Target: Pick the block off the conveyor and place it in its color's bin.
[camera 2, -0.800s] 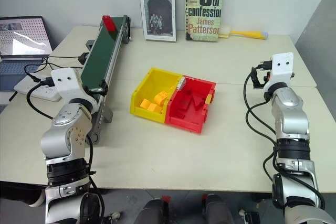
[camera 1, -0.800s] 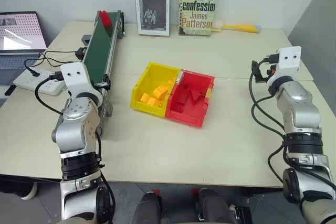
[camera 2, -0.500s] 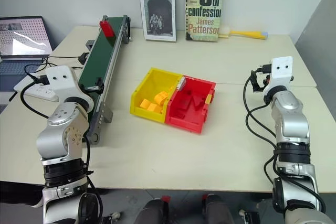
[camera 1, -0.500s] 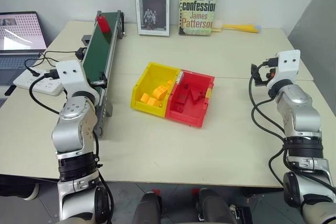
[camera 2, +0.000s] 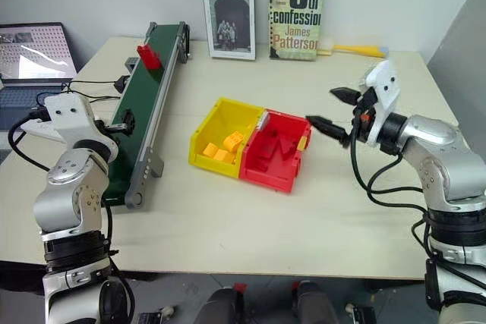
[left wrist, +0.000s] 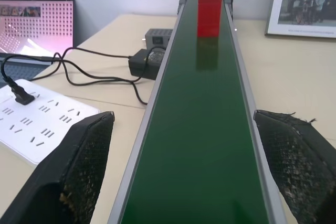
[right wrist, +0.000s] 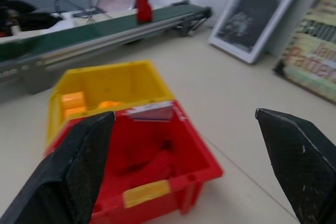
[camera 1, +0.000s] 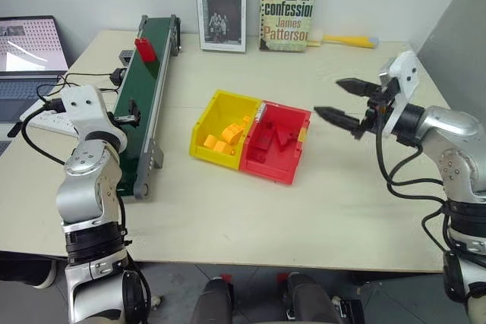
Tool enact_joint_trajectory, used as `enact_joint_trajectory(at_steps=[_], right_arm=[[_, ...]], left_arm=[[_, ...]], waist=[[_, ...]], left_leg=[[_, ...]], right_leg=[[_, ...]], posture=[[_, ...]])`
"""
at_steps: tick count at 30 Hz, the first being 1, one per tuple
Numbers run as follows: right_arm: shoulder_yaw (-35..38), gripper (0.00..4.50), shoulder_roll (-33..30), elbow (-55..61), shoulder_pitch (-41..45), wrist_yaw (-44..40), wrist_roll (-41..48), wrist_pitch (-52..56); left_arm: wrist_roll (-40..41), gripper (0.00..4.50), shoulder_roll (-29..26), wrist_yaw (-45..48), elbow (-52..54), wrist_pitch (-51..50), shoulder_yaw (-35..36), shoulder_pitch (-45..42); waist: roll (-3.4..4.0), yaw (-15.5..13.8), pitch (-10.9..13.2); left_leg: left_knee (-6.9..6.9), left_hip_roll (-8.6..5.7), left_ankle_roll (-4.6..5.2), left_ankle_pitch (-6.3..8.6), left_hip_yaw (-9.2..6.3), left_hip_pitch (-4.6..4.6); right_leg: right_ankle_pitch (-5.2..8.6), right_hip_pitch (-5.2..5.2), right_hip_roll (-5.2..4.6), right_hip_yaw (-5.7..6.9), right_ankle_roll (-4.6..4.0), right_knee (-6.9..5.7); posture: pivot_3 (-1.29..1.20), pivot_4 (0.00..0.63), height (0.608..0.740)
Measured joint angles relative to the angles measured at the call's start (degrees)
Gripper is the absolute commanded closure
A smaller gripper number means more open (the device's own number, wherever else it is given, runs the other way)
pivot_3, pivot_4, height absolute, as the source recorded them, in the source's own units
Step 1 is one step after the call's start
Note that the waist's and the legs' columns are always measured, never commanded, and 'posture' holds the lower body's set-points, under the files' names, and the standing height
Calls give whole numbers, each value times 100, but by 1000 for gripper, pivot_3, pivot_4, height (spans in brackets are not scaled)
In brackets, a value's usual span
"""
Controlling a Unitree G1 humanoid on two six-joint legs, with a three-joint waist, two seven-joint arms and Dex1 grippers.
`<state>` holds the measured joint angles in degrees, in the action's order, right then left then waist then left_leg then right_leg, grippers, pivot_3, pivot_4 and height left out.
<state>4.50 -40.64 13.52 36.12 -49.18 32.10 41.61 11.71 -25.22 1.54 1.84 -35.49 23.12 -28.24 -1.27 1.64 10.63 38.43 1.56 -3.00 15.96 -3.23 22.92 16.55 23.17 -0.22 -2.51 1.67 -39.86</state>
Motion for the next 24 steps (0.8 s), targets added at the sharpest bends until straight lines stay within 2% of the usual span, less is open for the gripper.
enact_joint_trajectory(at_steps=[10, 24], right_arm=[[-127, 0, -95, 467, 37, -172, 489, 506], [-126, 0, -113, 553, 39, -144, 576, 649]], left_arm=[[87, 63, -46, 169, -80, -27, -7, -113], [145, 63, -12, 160, -307, 29, -7, -172]], waist=[[0, -2, 0], [0, -4, 0]], left_leg=[[0, 1, 0, 0, 1, 0], [1, 0, 0, 0, 0, -1]], right_leg=[[0, 1, -1, -1, 0, 0], [0, 1, -1, 0, 0, -1]], posture=[[0, 150, 740], [0, 150, 740]])
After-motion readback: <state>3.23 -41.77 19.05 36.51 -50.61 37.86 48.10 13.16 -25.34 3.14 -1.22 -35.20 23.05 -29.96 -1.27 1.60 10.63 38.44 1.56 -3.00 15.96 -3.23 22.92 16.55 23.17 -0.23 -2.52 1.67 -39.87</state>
